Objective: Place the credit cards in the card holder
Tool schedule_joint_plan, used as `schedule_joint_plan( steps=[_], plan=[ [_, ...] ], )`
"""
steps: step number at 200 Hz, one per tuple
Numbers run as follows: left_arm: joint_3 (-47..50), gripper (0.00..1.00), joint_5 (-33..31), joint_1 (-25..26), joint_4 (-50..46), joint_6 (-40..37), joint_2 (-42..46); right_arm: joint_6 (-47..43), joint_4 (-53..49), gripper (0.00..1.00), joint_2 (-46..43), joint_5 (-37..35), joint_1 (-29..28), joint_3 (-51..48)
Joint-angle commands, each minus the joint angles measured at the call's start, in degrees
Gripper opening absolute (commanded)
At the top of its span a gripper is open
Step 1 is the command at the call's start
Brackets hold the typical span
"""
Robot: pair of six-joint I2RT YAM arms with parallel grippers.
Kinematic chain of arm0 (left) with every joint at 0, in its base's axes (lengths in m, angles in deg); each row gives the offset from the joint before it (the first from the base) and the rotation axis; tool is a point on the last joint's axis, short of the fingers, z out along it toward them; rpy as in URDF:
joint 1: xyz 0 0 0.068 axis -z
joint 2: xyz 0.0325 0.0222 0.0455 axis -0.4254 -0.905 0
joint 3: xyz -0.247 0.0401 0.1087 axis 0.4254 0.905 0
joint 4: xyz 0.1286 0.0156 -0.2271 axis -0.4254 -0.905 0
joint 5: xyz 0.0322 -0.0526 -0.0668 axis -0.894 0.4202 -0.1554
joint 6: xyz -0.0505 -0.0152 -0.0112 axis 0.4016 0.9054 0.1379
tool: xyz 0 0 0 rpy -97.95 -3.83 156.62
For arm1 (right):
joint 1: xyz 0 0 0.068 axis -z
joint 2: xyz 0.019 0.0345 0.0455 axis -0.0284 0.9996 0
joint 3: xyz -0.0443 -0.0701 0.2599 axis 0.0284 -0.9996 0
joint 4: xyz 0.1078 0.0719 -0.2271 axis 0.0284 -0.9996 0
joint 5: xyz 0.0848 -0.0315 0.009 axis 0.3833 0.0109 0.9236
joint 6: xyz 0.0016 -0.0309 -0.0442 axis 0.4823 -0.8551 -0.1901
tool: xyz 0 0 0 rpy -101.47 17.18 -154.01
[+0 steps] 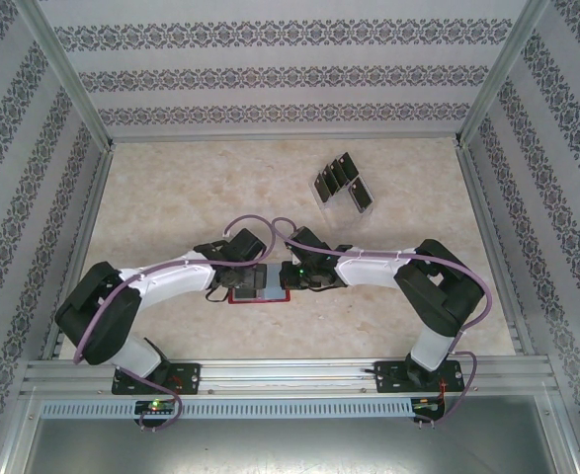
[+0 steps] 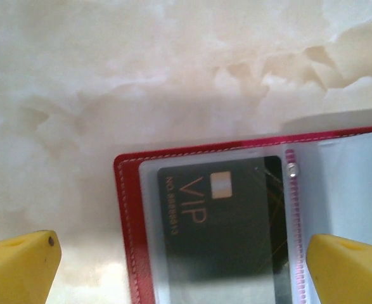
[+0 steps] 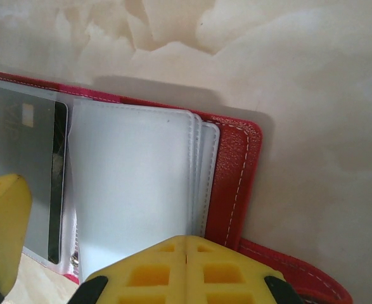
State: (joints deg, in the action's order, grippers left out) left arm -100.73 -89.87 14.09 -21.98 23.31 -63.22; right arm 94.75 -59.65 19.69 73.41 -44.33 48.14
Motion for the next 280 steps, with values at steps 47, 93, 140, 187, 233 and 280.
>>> schedule_joint_plan(
  steps=[47, 93, 140, 187, 233, 280],
  plan=[
    [-1.1, 1.0, 0.7, -0.7, 2.5, -1.7, -3.6, 0.5, -4.0, 0.0, 0.3, -1.0, 0.4, -0.5],
    [-0.3, 1.0, -0.3, -1.5, 1.9, -1.2, -3.5, 0.4, -4.4, 0.0, 0.3, -1.0, 0.4, -0.1],
    [1.1, 1.0, -0.3, -2.8, 1.8, -1.3, -2.5, 0.3, -4.6, 0.0, 0.3, -1.2, 0.4, 0.1],
    [2.4, 1.0, -0.1, -3.9, 2.2, -1.3, -1.8, 0.2, -4.8, 0.0, 0.3, -1.2, 0.4, 0.3],
    [3.4, 1.0, -0.5, -4.7, 1.9, -1.4, -0.5, 0.1, -5.2, 0.0, 0.3, -1.2, 0.4, 0.6],
    [3.4, 1.0, 1.3, -4.9, 3.5, -2.3, 0.7, -0.5, -5.8, 0.0, 0.4, -1.0, 0.4, 1.8]
  ],
)
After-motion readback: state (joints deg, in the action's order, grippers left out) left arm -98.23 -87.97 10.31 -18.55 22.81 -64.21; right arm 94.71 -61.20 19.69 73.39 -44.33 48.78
